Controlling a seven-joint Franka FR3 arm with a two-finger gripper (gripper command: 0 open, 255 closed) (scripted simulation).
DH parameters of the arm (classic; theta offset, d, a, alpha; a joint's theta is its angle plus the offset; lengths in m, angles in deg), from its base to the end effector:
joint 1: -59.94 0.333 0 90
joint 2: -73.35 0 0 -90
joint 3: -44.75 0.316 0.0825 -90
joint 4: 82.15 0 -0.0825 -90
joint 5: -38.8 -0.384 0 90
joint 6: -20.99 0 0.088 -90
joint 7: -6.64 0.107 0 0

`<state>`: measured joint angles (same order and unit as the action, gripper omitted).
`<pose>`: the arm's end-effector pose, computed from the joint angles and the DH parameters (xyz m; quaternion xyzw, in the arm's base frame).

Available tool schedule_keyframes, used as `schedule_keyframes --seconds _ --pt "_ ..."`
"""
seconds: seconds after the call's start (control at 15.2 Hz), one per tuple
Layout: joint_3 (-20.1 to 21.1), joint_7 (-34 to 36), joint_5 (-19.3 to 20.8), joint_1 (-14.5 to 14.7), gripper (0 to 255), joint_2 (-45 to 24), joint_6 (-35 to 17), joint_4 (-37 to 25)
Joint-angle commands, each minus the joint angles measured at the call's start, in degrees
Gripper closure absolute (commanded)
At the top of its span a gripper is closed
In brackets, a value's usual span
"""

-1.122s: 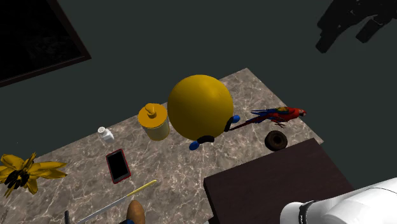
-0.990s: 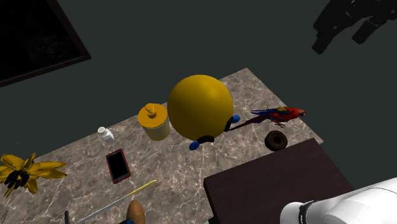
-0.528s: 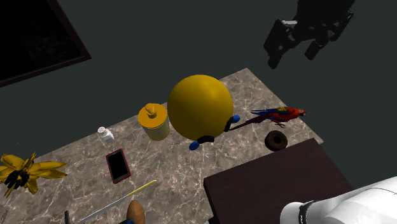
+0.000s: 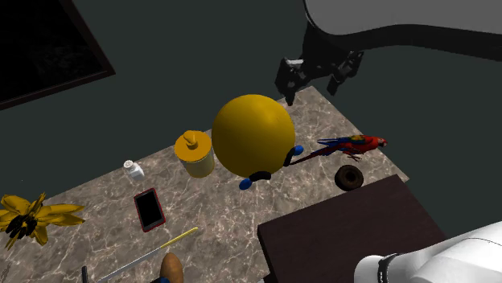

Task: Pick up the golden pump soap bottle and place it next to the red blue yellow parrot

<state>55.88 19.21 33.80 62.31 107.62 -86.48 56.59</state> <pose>0.3648 0.1023 0.5174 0.9995 -0.0194 0.0245 0.0076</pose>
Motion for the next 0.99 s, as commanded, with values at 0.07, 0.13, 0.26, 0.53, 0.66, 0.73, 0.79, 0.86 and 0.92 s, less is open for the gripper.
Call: schedule_keyframes --seconds 0.07,0.13,0.26,0.53,0.66,0.73,0.79,0.86,0.92 --pt "2.8 3.0 -0.6 0.5 0 -4.5 -4.8 -0.1" --pt "3.7 4.0 -0.7 0.6 0 -6.2 -6.4 -0.3" --pt "5.6 6.1 -0.6 0.8 0 -9.8 -9.4 -1.0" --pt "9.1 10.7 0.8 0.8 0 -17.6 -15.0 -3.3" --pt "10.8 13.3 2.1 0.7 0 -21.8 -17.6 -4.9" --pt "11.5 14.6 3.0 0.7 0 -24.0 -18.7 -5.9" --pt "12.2 16.1 4.0 0.7 0 -26.2 -19.8 -6.9" --pt "12.9 17.6 5.1 0.8 0 -28.4 -20.9 -7.9" --pt "13.5 19.1 6.4 0.9 0 -30.7 -21.8 -9.1"
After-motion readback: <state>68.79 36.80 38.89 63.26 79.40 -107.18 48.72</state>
